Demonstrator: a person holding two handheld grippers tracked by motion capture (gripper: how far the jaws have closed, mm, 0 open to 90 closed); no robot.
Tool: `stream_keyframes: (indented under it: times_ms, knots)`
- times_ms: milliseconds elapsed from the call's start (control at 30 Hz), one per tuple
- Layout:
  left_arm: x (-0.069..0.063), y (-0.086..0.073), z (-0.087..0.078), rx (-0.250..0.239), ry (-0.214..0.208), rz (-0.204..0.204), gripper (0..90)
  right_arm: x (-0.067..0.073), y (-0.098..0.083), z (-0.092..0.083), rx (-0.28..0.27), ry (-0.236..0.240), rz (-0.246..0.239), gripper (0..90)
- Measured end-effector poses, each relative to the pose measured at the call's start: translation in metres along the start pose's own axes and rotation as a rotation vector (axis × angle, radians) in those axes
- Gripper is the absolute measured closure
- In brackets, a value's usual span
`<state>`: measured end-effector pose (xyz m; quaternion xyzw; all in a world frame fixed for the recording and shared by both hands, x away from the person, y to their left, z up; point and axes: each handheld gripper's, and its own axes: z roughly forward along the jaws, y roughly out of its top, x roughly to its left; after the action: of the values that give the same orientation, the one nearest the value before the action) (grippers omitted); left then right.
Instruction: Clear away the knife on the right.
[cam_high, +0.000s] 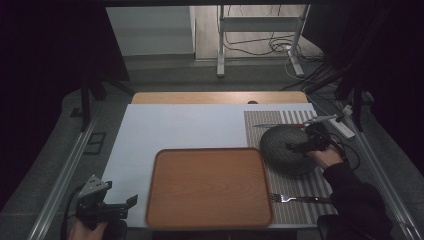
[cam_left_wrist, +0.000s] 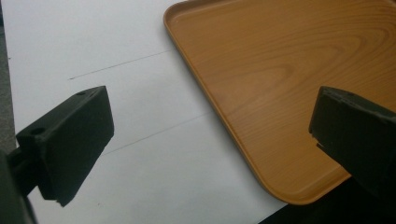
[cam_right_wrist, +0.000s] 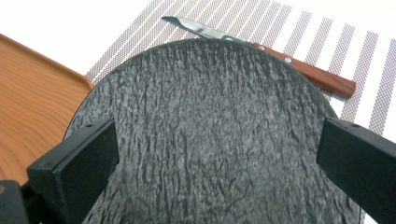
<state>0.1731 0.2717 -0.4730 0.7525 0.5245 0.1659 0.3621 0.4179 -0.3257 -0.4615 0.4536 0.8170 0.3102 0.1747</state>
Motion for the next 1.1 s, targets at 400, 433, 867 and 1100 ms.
stream_keyframes:
  times_ms: [400, 433, 867, 1100]
  knots:
    - [0.000, 0.000, 0.000, 0.002, 0.000, -0.002, 0.7, -0.014, 0.016, 0.018, 0.017, -0.018, 0.028, 0.0]
    - [0.000, 0.000, 0.000, 0.002, 0.000, -0.002, 0.7, -0.016, 0.019, 0.023, 0.021, -0.020, 0.038, 0.0]
    - [0.000, 0.000, 0.000, 0.003, -0.001, -0.003, 0.8, -0.031, 0.032, 0.043, 0.040, -0.034, 0.062, 0.0]
    - [0.001, 0.000, 0.001, 0.004, -0.001, -0.005, 0.8, -0.042, 0.042, 0.054, 0.058, -0.064, 0.078, 0.0]
